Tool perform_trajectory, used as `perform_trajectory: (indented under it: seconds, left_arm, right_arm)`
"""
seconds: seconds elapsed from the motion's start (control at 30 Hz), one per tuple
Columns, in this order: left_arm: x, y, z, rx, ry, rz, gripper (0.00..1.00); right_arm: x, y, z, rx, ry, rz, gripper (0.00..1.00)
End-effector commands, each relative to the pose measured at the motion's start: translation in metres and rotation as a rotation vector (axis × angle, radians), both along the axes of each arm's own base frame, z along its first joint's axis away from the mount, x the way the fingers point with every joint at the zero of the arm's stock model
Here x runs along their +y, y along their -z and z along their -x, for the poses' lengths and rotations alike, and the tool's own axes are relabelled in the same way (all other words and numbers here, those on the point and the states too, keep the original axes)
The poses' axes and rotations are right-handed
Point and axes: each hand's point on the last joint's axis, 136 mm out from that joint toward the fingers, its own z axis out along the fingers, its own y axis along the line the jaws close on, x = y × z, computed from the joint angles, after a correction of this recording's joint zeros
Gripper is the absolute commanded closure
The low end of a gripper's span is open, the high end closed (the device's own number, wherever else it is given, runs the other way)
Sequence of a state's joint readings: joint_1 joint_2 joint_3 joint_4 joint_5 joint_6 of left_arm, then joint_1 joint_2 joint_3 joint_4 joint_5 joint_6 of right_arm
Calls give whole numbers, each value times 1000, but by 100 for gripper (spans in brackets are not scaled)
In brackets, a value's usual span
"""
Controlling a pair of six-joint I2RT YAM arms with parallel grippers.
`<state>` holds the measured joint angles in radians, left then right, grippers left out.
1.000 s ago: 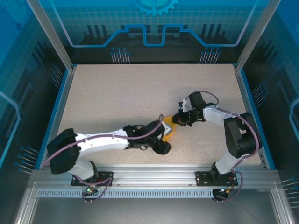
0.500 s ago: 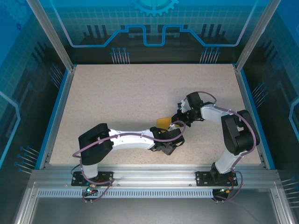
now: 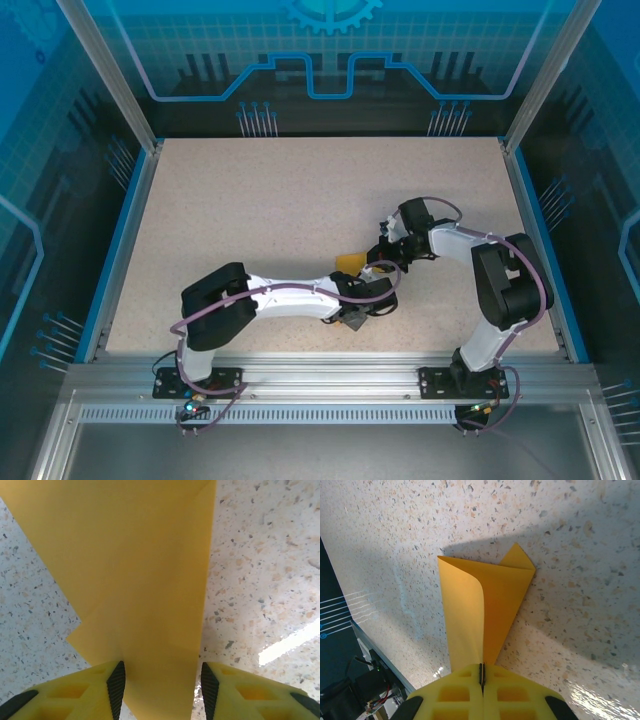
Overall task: Fold a paper plane with a square sheet of paper (fold left side to right side)
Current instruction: Fold the wing for the fifth time at the center of the table.
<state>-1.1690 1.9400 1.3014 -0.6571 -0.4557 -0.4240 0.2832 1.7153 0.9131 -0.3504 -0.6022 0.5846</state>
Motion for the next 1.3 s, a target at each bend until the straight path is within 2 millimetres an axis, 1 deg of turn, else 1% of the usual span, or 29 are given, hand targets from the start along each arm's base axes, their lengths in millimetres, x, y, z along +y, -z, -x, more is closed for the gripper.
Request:
perform_trajectory:
  seconds: [0.0,0.13,0.43,0.5,0.9,1.03,1.17,1.27]
  left_arm:
    - [2,-1,-3,-21,-15,-40,51]
    - [2,1,-4,-20,-12,-50,53]
    - [1,2,-3,-16,-5,-50,70]
    - [0,2,-3,-15,-5,-48,73]
    - [-4,7,-1,8,14,-47,83]
    - [-4,8,-1,17,14,-42,86]
    - [-3,10,-2,30,5,-33,88]
    - [-1,11,-5,40,-5,-16,89]
  right_arm:
    - [7,0,2,20,-15,-7,100]
    - [8,1,4,25,-18,-6,100]
    - [6,4,4,30,-18,8,100]
    - [6,5,3,30,-17,13,100]
    - [5,5,-2,20,-7,25,99]
    - [1,-2,-8,-13,13,16,93]
    - [-8,-17,-15,-84,53,14,71]
    - [-26,-27,-18,-137,100,61,59]
